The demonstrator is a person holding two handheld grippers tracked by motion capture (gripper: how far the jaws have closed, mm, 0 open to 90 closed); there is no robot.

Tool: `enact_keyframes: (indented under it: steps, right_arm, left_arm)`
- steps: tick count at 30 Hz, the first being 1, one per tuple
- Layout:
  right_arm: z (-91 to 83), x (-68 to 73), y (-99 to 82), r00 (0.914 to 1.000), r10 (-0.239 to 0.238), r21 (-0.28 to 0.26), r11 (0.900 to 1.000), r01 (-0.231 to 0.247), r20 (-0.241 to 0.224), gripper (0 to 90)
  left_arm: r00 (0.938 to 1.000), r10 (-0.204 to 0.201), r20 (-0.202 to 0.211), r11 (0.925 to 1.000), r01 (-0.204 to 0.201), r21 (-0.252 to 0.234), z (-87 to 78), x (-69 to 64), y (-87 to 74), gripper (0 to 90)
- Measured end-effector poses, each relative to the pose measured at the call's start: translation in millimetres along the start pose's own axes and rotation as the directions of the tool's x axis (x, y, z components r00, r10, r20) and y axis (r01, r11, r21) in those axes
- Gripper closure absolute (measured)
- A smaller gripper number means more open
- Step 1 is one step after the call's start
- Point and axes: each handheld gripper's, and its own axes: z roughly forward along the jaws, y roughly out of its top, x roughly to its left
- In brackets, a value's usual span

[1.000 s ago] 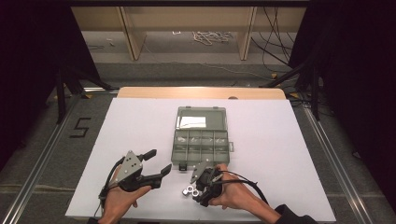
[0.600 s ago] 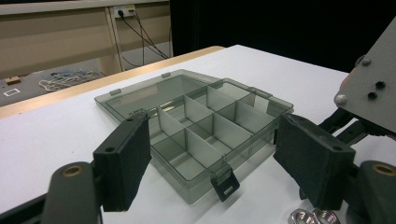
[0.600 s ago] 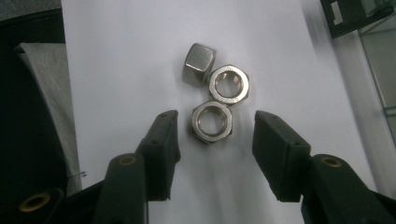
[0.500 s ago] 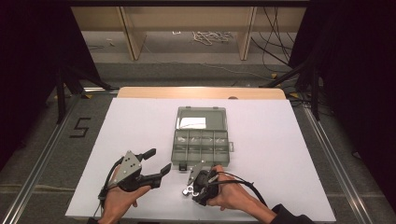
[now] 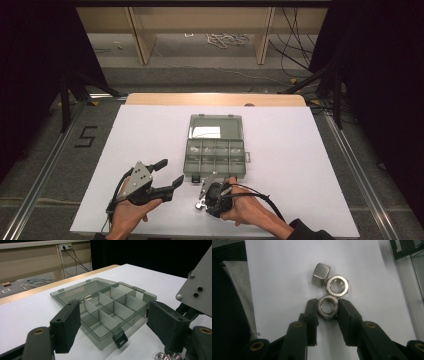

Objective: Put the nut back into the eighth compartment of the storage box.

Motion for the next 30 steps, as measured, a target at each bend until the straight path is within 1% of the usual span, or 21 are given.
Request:
enact_keyframes:
  steps: [3, 5, 7, 10, 12, 13, 14, 16, 17, 26, 27, 28, 30]
  right_arm:
    - [0.1, 0.7, 0.5, 0.9999, -0.009, 0.000, 1.0000, 0.009, 0.012, 70.3]
    - [-1.0, 2.2, 0.5, 0.9999, 0.010, 0.012, 0.9999, -0.010, 0.012, 70.3]
    - [-3.1, 0.8, 0.2, 0.9999, 0.001, 0.005, 1.0000, -0.001, 0.015, 70.3]
    - [-9.3, -1.6, -0.8, 0.9997, 0.010, -0.001, 1.0000, -0.010, 0.021, 70.3]
    - [-13.6, -4.8, -1.9, 0.9996, 0.012, -0.012, 0.9999, -0.012, 0.024, 70.3]
    - [-15.9, -6.1, -2.7, 0.9993, 0.025, -0.018, 0.9995, -0.025, 0.026, 70.3]
    - [-18.2, -8.3, -3.5, 0.9991, 0.025, -0.024, 0.9994, -0.024, 0.033, 70.3]
    - [-23.6, -12.9, -5.3, 0.9985, 0.042, -0.040, 0.9984, -0.041, 0.036, 70.3]
    - [-25.5, -14.9, -5.8, 0.9982, 0.041, -0.042, 0.9984, -0.039, 0.044, 70.3]
    - [-48.5, -33.7, -10.8, 0.9932, 0.084, -0.111, 0.9910, -0.075, 0.081, 70.3]
    - [-51.2, -36.0, -11.7, 0.9926, 0.087, -0.115, 0.9904, -0.077, 0.084, 70.3]
    - [-53.4, -38.2, -12.6, 0.9917, 0.090, -0.121, 0.9895, -0.079, 0.092, 70.3]
    - [-58.1, -43.1, -14.7, 0.9903, 0.098, -0.132, 0.9876, -0.085, 0.098, 70.3]
  left_arm:
    - [1.0000, 0.004, -0.002, 1.0000, -0.004, -0.001, -0.1, 0.5, 0.1, 26.1]
    - [1.0000, 0.005, -0.003, 1.0000, -0.005, -0.002, -0.3, 0.9, 0.2, 26.1]
    - [1.0000, 0.005, -0.005, 1.0000, -0.005, -0.003, -0.4, 1.0, 0.3, 26.1]
    - [1.0000, 0.005, -0.006, 1.0000, -0.005, -0.004, -0.4, 0.9, 0.3, 26.1]
    - [1.0000, 0.002, -0.007, 1.0000, -0.002, -0.004, -0.4, 0.7, 0.4, 26.1]
    - [1.0000, 0.003, -0.007, 1.0000, -0.003, -0.005, -0.3, 0.6, 0.4, 26.1]
    - [1.0000, 0.003, -0.007, 1.0000, -0.003, -0.005, -0.3, 0.6, 0.4, 26.1]
    - [1.0000, 0.003, -0.008, 1.0000, -0.003, -0.005, -0.4, 0.5, 0.5, 26.1]
    - [1.0000, 0.004, -0.008, 1.0000, -0.004, -0.006, -0.4, 0.5, 0.5, 26.1]
    - [0.9998, 0.014, -0.011, 0.9998, -0.014, -0.015, -0.5, 1.3, 1.1, 26.1]
    - [0.9999, -0.005, -0.014, 0.9999, 0.005, -0.016, -0.4, 0.1, 0.7, 26.1]
    - [0.9999, 0.002, -0.016, 0.9998, -0.002, -0.019, -0.4, 0.4, 0.9, 26.1]
    - [0.9999, -0.001, -0.011, 0.9995, 0.001, -0.030, 0.2, 0.4, 0.8, 26.1]
